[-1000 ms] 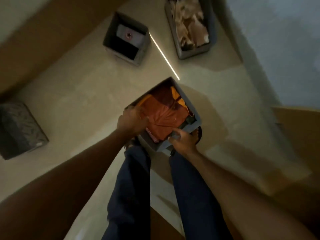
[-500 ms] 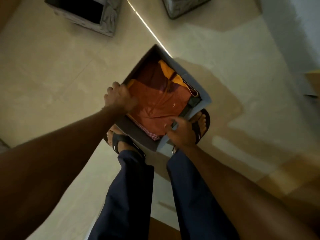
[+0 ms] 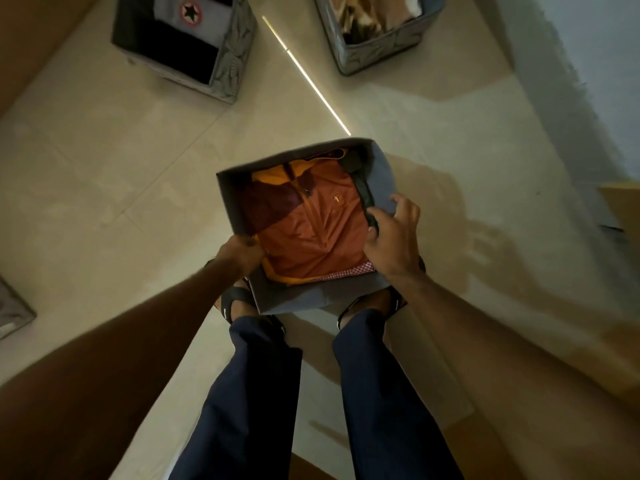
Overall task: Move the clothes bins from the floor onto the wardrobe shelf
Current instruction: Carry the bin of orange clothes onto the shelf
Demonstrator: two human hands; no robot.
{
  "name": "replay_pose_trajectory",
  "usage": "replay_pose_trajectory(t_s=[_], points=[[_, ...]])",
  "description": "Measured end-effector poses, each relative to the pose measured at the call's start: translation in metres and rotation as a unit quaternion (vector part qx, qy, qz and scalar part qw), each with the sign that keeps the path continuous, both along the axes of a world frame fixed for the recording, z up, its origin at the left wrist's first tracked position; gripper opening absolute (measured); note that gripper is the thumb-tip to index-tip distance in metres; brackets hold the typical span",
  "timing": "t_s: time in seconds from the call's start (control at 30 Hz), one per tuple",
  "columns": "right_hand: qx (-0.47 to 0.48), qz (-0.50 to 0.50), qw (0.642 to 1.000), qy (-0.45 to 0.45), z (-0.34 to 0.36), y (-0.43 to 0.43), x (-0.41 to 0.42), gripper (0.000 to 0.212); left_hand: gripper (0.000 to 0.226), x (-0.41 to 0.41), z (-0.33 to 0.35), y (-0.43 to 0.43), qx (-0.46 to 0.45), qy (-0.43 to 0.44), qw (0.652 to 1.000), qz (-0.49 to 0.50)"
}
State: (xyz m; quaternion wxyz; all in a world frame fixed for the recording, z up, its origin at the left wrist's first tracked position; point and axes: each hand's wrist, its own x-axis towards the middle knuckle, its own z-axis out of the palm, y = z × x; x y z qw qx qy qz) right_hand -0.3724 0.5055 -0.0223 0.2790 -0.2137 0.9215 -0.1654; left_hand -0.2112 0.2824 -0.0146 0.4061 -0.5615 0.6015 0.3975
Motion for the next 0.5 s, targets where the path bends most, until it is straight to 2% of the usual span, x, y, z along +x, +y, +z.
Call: replay_pose_trajectory(t_s=[0.1, 0.23, 0.33, 0.5], points=[[0.001, -0.006, 1.0, 0.01, -0.006, -0.003, 0.006, 0.043, 0.015, 0.006, -0.011, 0.01, -0.009, -0.01, 1.0, 0.028], [0.05, -0.035, 0.997, -0.048, -0.013, 0.005, 0.011, 0.032, 0.026, 0.014, -0.014, 0.02, -0.021, -0.006, 0.999, -0.046], [0.065, -0.002, 0.996, -0.064, -0.012, 0.013, 0.007, 0.042, 0.029, 0.014, -0.006, 0.024, -0.05, 0.004, 0.993, -0.105], [0.063, -0.07, 0.993, -0.074, 0.027, 0.027, 0.001, 0.049, 0.027, 0.007, 0.033, 0.023, -0.051, 0.004, 0.992, -0.118]])
